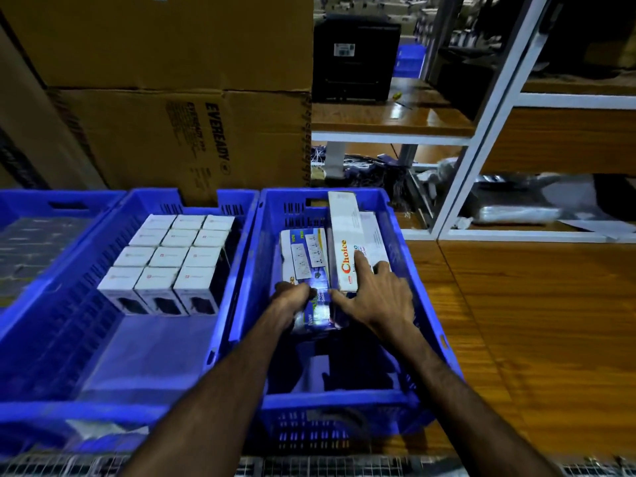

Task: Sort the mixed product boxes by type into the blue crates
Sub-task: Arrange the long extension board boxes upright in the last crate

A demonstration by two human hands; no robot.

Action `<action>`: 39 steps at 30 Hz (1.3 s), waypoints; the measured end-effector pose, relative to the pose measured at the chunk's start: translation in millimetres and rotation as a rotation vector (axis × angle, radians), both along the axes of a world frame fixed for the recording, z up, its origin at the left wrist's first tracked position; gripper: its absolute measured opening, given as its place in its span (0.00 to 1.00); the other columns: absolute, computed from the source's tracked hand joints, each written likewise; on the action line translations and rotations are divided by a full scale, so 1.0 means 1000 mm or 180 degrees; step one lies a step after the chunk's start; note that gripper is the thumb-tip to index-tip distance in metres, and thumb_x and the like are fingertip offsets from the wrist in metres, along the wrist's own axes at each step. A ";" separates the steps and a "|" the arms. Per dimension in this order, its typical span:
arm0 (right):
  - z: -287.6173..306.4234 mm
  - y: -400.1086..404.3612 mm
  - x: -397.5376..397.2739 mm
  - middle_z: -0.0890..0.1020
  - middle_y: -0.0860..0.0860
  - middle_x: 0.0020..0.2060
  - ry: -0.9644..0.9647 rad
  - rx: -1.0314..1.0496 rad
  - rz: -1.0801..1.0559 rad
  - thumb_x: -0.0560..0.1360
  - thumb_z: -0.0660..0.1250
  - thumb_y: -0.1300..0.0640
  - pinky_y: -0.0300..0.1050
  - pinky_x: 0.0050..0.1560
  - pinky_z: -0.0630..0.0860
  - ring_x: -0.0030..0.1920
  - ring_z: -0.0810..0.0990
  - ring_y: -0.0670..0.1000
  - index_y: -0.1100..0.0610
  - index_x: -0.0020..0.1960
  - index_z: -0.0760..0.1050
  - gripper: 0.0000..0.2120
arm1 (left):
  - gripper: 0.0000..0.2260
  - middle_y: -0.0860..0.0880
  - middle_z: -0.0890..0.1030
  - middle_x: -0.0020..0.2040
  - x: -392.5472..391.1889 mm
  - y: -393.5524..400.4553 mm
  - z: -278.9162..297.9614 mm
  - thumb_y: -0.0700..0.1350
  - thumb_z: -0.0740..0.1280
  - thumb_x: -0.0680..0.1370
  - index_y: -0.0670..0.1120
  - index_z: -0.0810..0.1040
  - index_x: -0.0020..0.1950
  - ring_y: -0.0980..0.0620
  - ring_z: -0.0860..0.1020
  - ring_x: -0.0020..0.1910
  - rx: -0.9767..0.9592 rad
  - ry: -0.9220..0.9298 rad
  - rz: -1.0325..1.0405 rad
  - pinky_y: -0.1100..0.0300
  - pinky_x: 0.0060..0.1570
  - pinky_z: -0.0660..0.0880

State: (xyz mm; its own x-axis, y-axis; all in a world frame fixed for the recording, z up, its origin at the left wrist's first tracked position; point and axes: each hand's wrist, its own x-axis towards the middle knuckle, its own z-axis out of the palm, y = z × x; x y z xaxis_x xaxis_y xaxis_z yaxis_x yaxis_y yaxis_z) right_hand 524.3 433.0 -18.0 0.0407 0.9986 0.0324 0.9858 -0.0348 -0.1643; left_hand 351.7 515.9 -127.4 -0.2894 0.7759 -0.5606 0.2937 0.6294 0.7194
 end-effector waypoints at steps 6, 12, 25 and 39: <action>0.002 -0.003 -0.001 0.74 0.59 0.67 0.0092 -0.0032 -0.0065 0.72 0.60 0.25 0.57 0.57 0.76 0.64 0.77 0.63 0.47 0.82 0.51 0.47 | 0.05 0.51 0.64 0.20 -0.003 -0.015 0.025 0.43 0.71 0.75 0.41 0.83 0.42 0.51 0.60 0.20 -0.0078 -0.0545 0.0191 0.63 0.25 0.56; -0.001 -0.006 0.000 0.76 0.57 0.65 0.0226 0.0159 -0.0149 0.71 0.62 0.26 0.56 0.54 0.77 0.63 0.79 0.62 0.47 0.81 0.55 0.45 | 0.08 0.43 0.78 0.29 0.005 -0.018 0.035 0.34 0.75 0.70 0.39 0.77 0.34 0.50 0.77 0.28 0.0354 -0.0852 0.0707 0.57 0.31 0.75; -0.005 -0.009 -0.013 0.75 0.55 0.62 0.0074 0.0141 -0.0262 0.70 0.65 0.26 0.56 0.51 0.79 0.60 0.81 0.62 0.47 0.78 0.58 0.44 | 0.34 0.38 0.72 0.71 0.022 -0.038 0.070 0.52 0.78 0.67 0.41 0.73 0.69 0.36 0.69 0.71 0.0802 0.0877 0.0063 0.44 0.69 0.71; -0.024 0.006 -0.019 0.68 0.56 0.67 -0.0788 -0.0067 0.0106 0.65 0.68 0.24 0.59 0.62 0.70 0.67 0.69 0.60 0.52 0.74 0.64 0.49 | 0.28 0.39 0.67 0.67 0.017 -0.049 0.095 0.40 0.76 0.70 0.39 0.70 0.68 0.32 0.77 0.60 0.0965 0.0872 0.0051 0.53 0.45 0.69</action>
